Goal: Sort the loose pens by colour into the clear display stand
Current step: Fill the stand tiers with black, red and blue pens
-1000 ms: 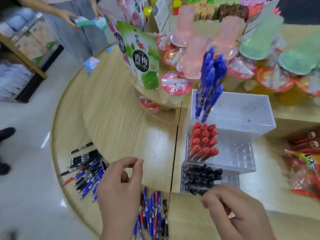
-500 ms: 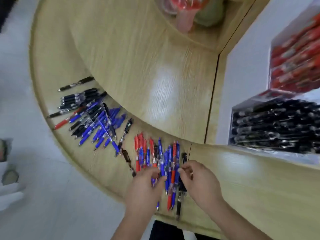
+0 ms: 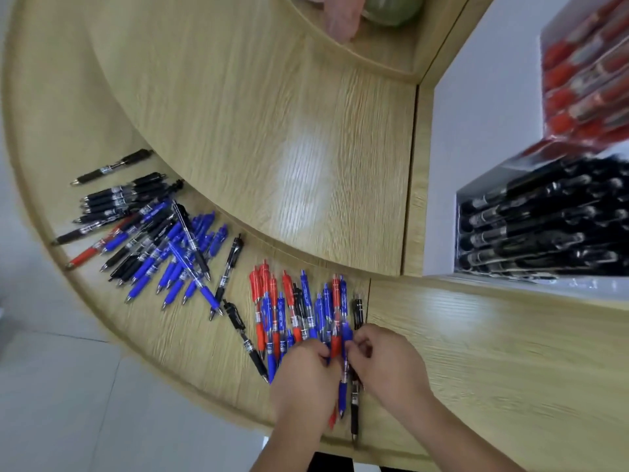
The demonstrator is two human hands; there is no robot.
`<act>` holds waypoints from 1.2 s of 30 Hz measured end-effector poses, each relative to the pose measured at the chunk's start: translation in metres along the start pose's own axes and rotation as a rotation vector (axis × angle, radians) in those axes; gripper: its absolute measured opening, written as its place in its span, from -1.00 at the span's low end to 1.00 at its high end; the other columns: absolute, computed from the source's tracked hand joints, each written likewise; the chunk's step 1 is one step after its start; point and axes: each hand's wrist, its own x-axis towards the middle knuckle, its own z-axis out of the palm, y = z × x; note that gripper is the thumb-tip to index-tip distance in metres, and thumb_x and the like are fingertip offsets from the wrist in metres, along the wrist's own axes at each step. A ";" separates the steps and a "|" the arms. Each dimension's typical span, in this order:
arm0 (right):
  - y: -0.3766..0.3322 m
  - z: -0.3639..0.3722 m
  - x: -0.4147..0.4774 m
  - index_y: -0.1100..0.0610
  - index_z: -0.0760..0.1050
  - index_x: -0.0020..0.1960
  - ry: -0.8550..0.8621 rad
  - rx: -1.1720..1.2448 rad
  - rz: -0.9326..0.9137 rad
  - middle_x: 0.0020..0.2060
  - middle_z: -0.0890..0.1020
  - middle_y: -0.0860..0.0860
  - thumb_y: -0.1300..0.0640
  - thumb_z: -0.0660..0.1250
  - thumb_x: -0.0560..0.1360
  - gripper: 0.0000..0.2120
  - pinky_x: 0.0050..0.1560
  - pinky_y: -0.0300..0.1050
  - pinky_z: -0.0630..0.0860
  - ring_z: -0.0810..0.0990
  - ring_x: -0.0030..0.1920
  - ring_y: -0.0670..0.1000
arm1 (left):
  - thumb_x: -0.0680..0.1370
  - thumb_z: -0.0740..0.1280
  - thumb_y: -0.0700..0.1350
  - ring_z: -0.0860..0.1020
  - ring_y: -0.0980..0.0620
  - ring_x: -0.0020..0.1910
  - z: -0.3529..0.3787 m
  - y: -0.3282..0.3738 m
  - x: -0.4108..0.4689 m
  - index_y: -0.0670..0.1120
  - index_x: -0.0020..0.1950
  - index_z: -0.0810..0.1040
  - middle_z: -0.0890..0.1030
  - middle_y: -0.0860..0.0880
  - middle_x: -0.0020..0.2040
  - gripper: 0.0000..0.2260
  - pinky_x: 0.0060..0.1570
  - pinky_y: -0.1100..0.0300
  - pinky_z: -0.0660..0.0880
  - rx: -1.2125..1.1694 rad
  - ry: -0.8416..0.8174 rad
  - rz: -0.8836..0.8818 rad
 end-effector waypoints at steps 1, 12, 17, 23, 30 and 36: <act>0.003 -0.003 -0.001 -0.08 0.49 -0.22 0.020 0.054 0.009 -0.36 0.60 -0.17 -0.08 0.31 0.50 -0.85 -0.36 -0.19 0.46 0.54 -0.33 -0.17 | 0.52 0.36 0.05 0.58 0.15 -0.31 -0.004 0.003 -0.001 0.09 -0.30 0.46 0.61 0.10 -0.30 -0.79 -0.30 0.18 0.54 -0.021 -0.015 -0.005; 0.019 -0.118 -0.076 -0.20 0.47 -0.17 0.250 0.340 -0.137 -0.33 0.57 -0.21 -0.19 0.27 0.28 -0.85 -0.35 -0.37 0.43 0.52 -0.38 -0.16 | 0.48 0.46 -0.10 0.40 0.20 -0.44 -0.087 0.070 -0.050 0.19 -0.18 0.55 0.60 0.15 -0.32 -0.81 -0.31 0.26 0.44 -0.344 -0.109 0.342; 0.009 -0.220 -0.129 -0.15 0.53 -0.31 0.592 0.345 -0.197 -0.50 0.50 -0.20 0.00 0.40 0.24 -0.93 -0.45 -0.48 0.37 0.45 -0.52 -0.21 | 0.26 0.51 0.04 0.48 0.08 -0.47 -0.144 0.148 -0.099 0.19 -0.18 0.66 0.63 0.08 -0.38 -0.84 -0.38 0.33 0.42 -0.507 0.002 0.555; -0.002 -0.341 -0.136 -0.21 0.58 -0.17 0.922 0.534 -0.343 -0.46 0.58 -0.09 0.06 0.41 0.27 -0.80 -0.38 -0.45 0.45 0.55 -0.48 -0.08 | 0.40 0.49 -0.38 0.57 -0.04 -0.42 -0.188 0.225 -0.142 0.09 -0.24 0.75 0.70 -0.14 -0.32 -0.67 -0.41 0.39 0.47 -0.728 0.140 0.628; -0.036 -0.449 -0.090 -0.13 0.58 -0.15 0.919 0.597 -0.522 -0.42 0.53 -0.02 0.00 0.37 0.43 -0.97 -0.45 -0.19 0.33 0.40 -0.48 -0.08 | 0.48 0.41 -0.38 0.37 0.15 -0.58 -0.214 0.289 -0.162 -0.18 -0.12 0.69 0.63 -0.05 -0.43 -0.87 -0.58 0.37 0.33 -1.015 0.252 0.559; -0.061 -0.488 -0.026 0.01 0.58 -0.14 0.853 0.482 -0.583 -0.46 0.48 -0.14 0.16 0.39 0.51 -0.92 -0.42 -0.35 0.26 0.41 -0.44 -0.12 | 0.49 0.41 -0.35 0.31 0.14 -0.59 -0.218 0.325 -0.155 -0.13 -0.21 0.71 0.46 -0.03 -0.54 -0.83 -0.57 0.38 0.29 -1.078 0.261 0.485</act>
